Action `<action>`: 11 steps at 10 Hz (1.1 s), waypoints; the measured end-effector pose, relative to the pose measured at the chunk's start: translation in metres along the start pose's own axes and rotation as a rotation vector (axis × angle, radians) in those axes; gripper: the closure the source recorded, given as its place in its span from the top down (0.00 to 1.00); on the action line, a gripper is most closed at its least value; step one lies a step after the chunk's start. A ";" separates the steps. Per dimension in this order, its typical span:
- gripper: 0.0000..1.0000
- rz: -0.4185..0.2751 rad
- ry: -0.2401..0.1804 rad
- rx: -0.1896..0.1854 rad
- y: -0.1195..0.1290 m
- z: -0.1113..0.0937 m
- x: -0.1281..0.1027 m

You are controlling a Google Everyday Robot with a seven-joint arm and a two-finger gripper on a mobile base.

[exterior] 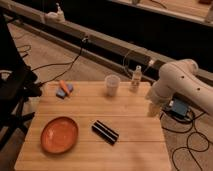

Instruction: Pick up the ceramic bowl

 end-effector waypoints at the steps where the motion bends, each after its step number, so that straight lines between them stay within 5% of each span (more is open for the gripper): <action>1: 0.65 0.006 -0.037 -0.014 -0.002 0.007 -0.024; 3: 0.65 -0.003 -0.078 -0.036 -0.005 0.022 -0.075; 6: 0.65 -0.012 -0.146 0.009 -0.016 0.024 -0.127; 11: 0.65 -0.028 -0.156 -0.013 -0.010 0.035 -0.139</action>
